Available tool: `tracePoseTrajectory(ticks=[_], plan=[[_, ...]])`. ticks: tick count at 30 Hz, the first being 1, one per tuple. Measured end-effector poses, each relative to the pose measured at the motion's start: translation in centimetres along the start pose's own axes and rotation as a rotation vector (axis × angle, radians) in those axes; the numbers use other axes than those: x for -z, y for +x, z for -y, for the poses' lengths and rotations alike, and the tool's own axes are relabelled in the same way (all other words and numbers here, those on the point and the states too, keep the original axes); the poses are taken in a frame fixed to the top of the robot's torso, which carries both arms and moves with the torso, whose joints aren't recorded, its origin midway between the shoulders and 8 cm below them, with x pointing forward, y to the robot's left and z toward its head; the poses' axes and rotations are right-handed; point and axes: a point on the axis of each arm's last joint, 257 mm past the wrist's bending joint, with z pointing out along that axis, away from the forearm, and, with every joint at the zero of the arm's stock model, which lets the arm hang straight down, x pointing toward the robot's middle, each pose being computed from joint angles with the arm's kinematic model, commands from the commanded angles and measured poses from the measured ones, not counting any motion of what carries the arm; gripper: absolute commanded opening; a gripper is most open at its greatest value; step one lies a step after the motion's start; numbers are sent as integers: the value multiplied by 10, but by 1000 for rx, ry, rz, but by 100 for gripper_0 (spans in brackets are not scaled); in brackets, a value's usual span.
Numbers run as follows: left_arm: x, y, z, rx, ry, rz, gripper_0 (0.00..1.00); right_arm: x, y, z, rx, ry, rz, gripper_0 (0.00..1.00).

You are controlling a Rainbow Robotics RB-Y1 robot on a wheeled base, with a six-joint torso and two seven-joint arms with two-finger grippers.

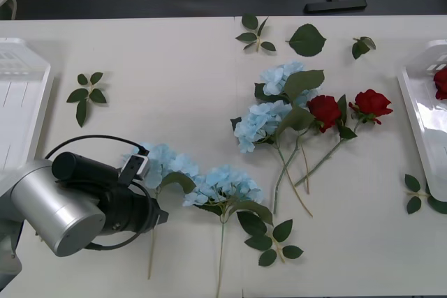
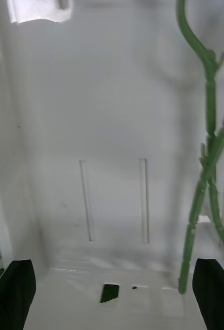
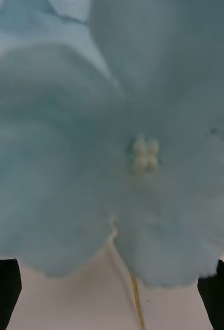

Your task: Place the red flowers into the right box and the blue flowers into the left box. If a person shows an open palm, hand one flower to the person first, then continue sorting.

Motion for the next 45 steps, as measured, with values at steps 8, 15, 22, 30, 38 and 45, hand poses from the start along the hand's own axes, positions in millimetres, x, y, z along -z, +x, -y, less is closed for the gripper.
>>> tracePoseTrajectory(ticks=[8,15,22,30,38,45], plan=[[-25,-11,7,-30,-3,27,100,14,-60,-78,-165,-103,45,89],[-34,-14,6,-60,-30,28,100,2,-64,-125,-261,-48,-15,89],[-43,-14,3,-73,-43,38,94,-24,-49,-140,-286,69,-55,89],[-45,-21,2,-78,-47,62,31,-67,-33,-165,-459,119,-72,89],[-47,-20,-1,-79,-58,59,2,-96,-31,-200,-545,93,-59,89],[-47,-20,-4,-82,-66,61,0,-107,-31,-215,-538,78,-52,89]])
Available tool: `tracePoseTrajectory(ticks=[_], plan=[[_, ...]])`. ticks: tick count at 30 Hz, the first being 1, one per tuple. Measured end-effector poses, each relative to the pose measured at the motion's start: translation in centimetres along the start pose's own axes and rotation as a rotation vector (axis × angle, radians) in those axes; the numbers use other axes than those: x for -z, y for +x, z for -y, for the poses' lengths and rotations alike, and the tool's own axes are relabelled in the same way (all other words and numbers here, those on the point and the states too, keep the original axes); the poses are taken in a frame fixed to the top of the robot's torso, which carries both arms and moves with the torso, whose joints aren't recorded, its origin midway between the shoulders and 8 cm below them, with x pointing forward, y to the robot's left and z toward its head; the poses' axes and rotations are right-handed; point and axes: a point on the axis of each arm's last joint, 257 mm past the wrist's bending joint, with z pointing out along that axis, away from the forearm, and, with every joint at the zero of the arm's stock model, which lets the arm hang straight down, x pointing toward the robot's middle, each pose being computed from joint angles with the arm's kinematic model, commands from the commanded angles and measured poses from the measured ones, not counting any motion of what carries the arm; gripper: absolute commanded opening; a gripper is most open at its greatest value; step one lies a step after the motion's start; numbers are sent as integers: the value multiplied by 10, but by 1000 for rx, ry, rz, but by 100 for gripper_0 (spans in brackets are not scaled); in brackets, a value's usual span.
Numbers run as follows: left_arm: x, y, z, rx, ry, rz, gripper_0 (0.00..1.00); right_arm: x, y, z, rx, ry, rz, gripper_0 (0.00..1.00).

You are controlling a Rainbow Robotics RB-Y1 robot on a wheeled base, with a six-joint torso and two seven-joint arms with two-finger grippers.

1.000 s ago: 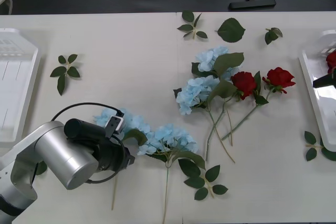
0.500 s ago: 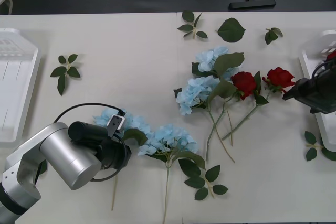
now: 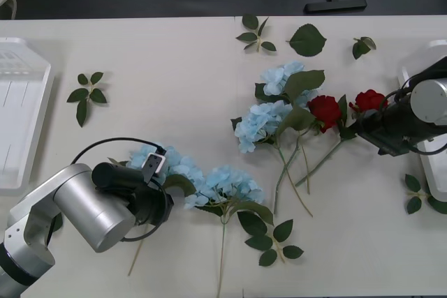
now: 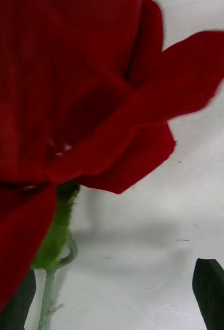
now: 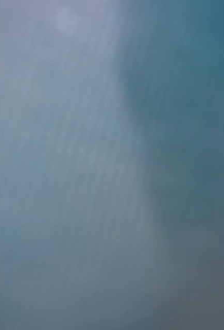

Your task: Place the red flowers into the right box and the blue flowers into the left box. If a person shows an open palm, hand one flower to the person first, then continue sorting.

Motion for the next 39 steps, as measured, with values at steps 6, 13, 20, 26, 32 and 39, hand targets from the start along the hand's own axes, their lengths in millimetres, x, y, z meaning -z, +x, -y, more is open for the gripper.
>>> tracePoseTrajectory(ticks=[6,13,20,26,32,39], plan=[[1,-5,-4,-9,-14,11,0,-10,7,-10,13,4,6,89],[19,-23,-6,-52,-20,66,0,-17,12,-20,32,36,19,89],[74,-75,-15,-147,-45,218,0,-14,9,-30,-4,37,28,89],[131,-144,-37,-121,-74,387,0,-13,5,-29,3,47,42,89],[178,-159,-110,-11,-171,363,0,-16,4,-33,15,56,56,76],[231,-141,-209,-11,-326,237,0,-22,4,-44,-9,61,58,52]])
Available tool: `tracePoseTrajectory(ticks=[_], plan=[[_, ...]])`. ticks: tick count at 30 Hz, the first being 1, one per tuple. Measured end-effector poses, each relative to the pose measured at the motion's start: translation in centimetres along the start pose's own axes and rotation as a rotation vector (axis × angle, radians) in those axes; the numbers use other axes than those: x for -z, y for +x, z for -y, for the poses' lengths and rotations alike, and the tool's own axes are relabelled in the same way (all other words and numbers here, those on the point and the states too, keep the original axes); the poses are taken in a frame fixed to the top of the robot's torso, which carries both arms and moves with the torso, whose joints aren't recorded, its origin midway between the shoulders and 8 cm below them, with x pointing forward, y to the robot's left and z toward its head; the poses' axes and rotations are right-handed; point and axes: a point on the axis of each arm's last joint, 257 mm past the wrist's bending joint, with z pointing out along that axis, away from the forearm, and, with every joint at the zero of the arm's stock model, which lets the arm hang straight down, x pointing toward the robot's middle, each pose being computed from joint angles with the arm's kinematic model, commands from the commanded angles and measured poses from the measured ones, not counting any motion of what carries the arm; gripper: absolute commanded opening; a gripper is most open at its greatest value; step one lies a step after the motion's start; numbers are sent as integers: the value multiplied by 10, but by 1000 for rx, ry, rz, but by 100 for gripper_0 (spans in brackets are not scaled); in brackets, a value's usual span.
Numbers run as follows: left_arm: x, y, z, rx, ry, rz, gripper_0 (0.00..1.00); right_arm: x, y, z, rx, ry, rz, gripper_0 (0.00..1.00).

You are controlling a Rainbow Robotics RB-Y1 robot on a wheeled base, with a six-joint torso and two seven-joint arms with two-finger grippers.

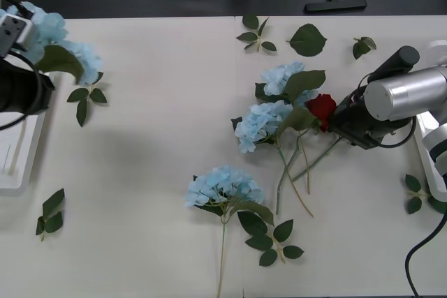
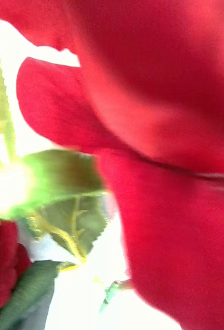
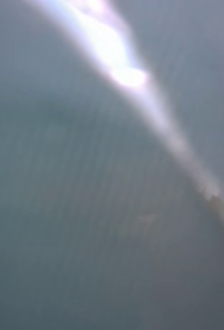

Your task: Place the red flowers into the right box and the blue flowers into the left box. If a person shows an open palm, hand one flower to the person first, then continue sorting.

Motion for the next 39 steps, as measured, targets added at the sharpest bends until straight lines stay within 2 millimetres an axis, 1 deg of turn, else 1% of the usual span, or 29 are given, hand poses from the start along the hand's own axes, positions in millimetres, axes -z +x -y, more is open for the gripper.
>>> tracePoseTrajectory(ticks=[3,4,7,9,10,12,14,18,22,25,26,27,28,29,31,32,35,37,39], plan=[[-3,8,-51,-66,-71,-63,0,0,-1,-2,3,0,4,37],[-5,11,-67,-72,-90,-85,0,0,-2,-2,4,2,7,29],[-13,25,-110,-41,-156,-143,0,0,-3,0,7,7,13,22],[-17,34,-140,-4,-223,-177,0,0,-4,1,8,12,17,15],[-19,40,-152,14,-249,-194,0,0,-5,1,9,13,19,12],[-22,50,-173,51,-285,-226,0,0,-6,2,11,18,23,1],[-26,60,-195,70,-314,-258,0,0,-7,3,14,22,28,0],[-30,77,-246,51,-398,-311,0,-4,-8,3,19,20,39,0],[-37,88,-282,25,-444,-313,0,-4,-10,1,22,23,40,0],[-42,98,-298,44,-466,-306,1,-1,-12,1,19,27,36,0],[-43,102,-301,49,-471,-309,5,0,-11,1,13,29,27,0],[-43,105,-303,53,-473,-313,17,2,-10,1,4,30,14,0],[-43,106,-304,55,-474,-317,25,5,-9,1,-9,28,-3,0],[-43,107,-304,55,-475,-319,42,10,-10,1,-25,21,-21,0],[-42,108,-306,51,-484,-321,55,22,-14,4,-27,6,-52,0],[-41,108,-308,47,-493,-324,67,29,-18,8,0,0,-65,0],[-39,108,-312,40,-506,-327,78,52,-40,29,159,-5,-68,0],[-39,108,-312,40,-507,-327,82,67,-56,51,241,16,-57,0],[-39,108,-312,40,-506,-327,84,82,-74,74,250,50,-35,0]])
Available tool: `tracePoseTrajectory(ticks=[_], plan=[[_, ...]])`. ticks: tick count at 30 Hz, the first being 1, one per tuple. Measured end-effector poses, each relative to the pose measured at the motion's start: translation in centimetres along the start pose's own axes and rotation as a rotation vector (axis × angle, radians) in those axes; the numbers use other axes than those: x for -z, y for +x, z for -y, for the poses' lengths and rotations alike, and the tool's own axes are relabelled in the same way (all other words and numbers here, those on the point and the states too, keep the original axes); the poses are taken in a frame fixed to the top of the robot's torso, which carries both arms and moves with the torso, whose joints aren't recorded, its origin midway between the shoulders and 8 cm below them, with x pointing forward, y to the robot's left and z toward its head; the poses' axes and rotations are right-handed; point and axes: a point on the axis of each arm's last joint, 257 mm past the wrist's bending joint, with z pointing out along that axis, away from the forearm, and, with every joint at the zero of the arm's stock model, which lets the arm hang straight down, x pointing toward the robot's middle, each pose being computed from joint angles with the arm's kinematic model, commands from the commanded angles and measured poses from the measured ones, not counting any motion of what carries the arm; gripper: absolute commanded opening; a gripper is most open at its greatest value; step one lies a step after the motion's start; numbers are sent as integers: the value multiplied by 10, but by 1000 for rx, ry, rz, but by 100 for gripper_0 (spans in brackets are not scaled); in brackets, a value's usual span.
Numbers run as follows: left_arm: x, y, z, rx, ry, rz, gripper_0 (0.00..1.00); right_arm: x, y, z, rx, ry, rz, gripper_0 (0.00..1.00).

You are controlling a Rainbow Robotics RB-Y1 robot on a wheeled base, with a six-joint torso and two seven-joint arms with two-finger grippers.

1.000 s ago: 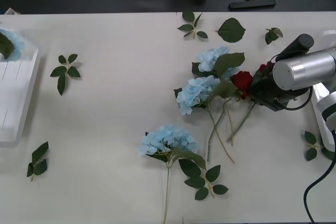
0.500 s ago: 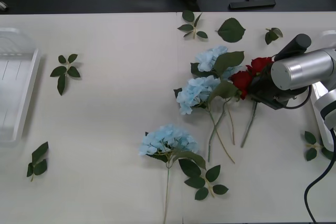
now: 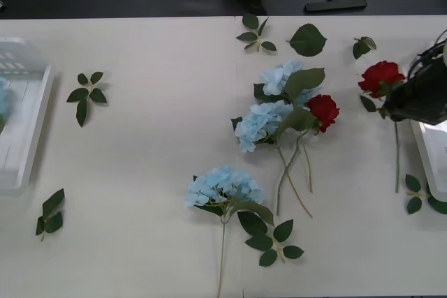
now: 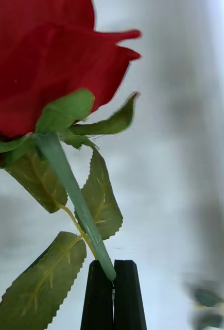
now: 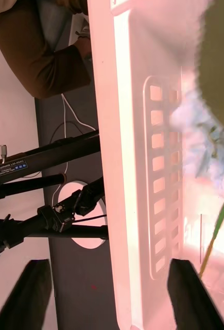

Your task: Place the red flowers into the right box and the blue flowers into the left box. If a person shows an open palm, hand one flower to the person first, then continue sorting.

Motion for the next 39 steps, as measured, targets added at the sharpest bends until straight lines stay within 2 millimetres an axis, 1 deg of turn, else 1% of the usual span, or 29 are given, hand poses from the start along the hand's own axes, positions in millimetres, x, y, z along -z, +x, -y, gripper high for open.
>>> tracePoseTrajectory(ticks=[2,5,8,10,13,15,17,21,22,24,26,29,32,34,35,36,37,39], plan=[[0,0,1,2,5,1,88,15,-12,28,7,42,25,0],[0,-2,10,14,39,7,96,37,-26,63,113,101,51,0],[2,-6,31,45,122,22,96,54,-36,92,223,149,62,0],[7,-12,48,62,184,36,96,66,-41,108,230,166,70,0],[22,-23,74,64,274,53,96,83,-51,132,234,205,95,0],[39,-32,92,45,331,69,96,93,-64,152,288,259,131,0],[59,-42,112,16,387,92,96,98,-79,168,350,318,171,0],[100,-60,152,-15,485,138,96,100,-110,196,368,418,285,0],[109,-64,164,13,513,141,99,99,-118,205,372,450,314,0],[127,-71,189,111,573,140,100,92,-122,218,365,480,339,0],[144,-75,218,252,637,124,100,82,-120,226,354,486,337,0],[168,-71,264,404,738,91,100,69,-110,238,361,510,305,0],[192,-59,310,399,836,123,100,59,-101,246,382,534,271,0],[205,-47,334,388,875,143,100,53,-95,248,397,546,249,0],[211,-40,343,382,883,151,100,51,-93,249,401,549,242,3],[216,-32,352,376,891,157,100,49,-91,249,403,550,237,22],[222,-26,359,368,897,163,100,47,-91,249,403,549,235,34],[233,-13,376,340,910,173,100,45,-90,248,401,545,234,51]])
